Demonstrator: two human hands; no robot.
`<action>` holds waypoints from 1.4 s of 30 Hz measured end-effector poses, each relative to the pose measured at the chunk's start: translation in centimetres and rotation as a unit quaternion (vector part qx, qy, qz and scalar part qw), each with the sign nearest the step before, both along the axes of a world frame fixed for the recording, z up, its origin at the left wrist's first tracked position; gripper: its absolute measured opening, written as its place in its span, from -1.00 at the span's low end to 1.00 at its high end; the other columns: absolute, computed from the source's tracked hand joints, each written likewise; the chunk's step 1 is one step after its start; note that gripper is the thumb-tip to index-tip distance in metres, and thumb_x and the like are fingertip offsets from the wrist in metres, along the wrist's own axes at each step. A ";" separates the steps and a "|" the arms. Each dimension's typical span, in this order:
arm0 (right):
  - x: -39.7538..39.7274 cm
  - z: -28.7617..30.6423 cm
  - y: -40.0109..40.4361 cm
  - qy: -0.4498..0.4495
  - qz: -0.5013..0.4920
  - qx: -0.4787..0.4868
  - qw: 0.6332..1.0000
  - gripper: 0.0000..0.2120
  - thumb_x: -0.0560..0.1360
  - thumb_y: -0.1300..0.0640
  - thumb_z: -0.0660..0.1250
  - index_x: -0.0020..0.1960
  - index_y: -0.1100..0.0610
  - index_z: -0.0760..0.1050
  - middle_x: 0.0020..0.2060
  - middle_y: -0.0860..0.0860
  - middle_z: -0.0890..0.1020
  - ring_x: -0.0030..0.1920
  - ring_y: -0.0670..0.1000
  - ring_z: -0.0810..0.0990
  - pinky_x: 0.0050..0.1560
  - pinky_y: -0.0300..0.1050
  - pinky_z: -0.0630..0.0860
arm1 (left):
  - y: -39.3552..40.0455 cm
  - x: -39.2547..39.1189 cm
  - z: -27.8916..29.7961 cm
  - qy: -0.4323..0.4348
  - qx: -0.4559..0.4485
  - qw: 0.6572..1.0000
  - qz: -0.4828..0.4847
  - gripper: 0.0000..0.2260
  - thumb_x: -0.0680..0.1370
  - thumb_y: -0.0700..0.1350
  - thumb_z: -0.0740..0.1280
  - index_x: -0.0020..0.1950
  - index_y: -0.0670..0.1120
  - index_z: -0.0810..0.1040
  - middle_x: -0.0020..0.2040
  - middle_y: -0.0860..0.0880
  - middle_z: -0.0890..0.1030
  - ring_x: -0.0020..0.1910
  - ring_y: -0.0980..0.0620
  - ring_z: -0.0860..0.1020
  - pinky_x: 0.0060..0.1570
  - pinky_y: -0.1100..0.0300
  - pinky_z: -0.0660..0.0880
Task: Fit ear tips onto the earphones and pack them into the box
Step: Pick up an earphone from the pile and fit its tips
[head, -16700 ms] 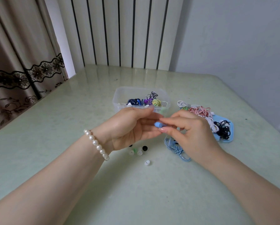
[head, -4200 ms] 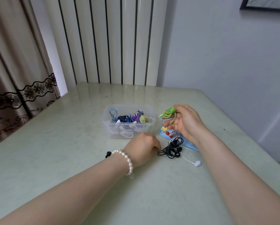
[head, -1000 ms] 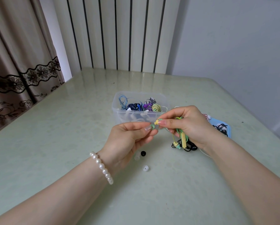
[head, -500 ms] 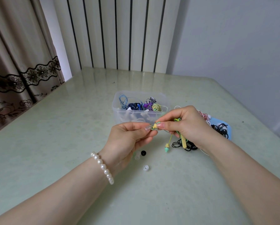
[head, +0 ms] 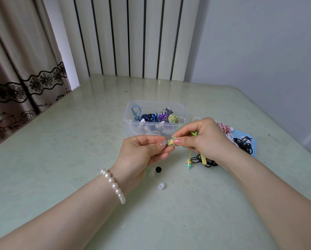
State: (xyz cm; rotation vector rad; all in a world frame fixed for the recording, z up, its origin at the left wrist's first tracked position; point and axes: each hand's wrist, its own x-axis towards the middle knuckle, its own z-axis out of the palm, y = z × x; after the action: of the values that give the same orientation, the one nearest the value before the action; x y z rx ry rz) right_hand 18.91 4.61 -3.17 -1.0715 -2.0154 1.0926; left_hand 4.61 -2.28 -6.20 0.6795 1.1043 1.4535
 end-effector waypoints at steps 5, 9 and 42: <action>-0.3 -0.2 0.0 -0.035 -0.018 0.053 0.998 -0.88 0.33 0.26 0.48 -0.30 0.07 0.62 -0.49 -0.09 0.53 -0.47 -0.22 0.41 -0.36 -0.38 0.33 | 0.0 0.0 0.0 0.006 0.000 1.000 -0.002 -0.93 0.43 -0.40 0.31 -0.15 -0.29 0.56 -0.29 -0.18 0.67 -0.29 -0.01 0.67 -0.23 0.24 0.60; -0.6 -0.8 -0.1 -0.025 -0.033 0.082 0.996 -0.92 0.33 0.24 0.48 -0.28 0.10 0.63 -0.39 0.02 0.58 -0.32 -0.07 0.45 -0.21 -0.21 0.38 | 0.0 0.0 0.0 -0.016 -0.002 1.000 -0.004 -0.92 0.43 -0.40 0.31 -0.12 -0.31 0.56 -0.26 -0.19 0.67 -0.26 -0.02 0.67 -0.20 0.22 0.60; -0.7 -0.2 -0.8 0.197 0.070 -0.273 0.939 -0.85 0.20 0.24 0.36 -0.25 0.29 0.54 -0.51 0.06 0.52 -0.58 -0.11 0.37 -0.60 -0.34 0.25 | -0.2 -0.4 0.5 -0.069 -0.011 0.994 -0.084 -0.91 0.26 -0.24 0.34 -0.35 -0.17 0.66 -0.37 -0.07 0.65 -0.42 0.11 0.62 -0.35 0.30 0.58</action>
State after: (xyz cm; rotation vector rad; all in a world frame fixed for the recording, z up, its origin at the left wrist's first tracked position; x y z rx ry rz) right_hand 18.26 3.83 -3.34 -0.8707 -1.5188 1.8496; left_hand 4.17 -2.49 -5.72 0.6315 0.9326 1.3220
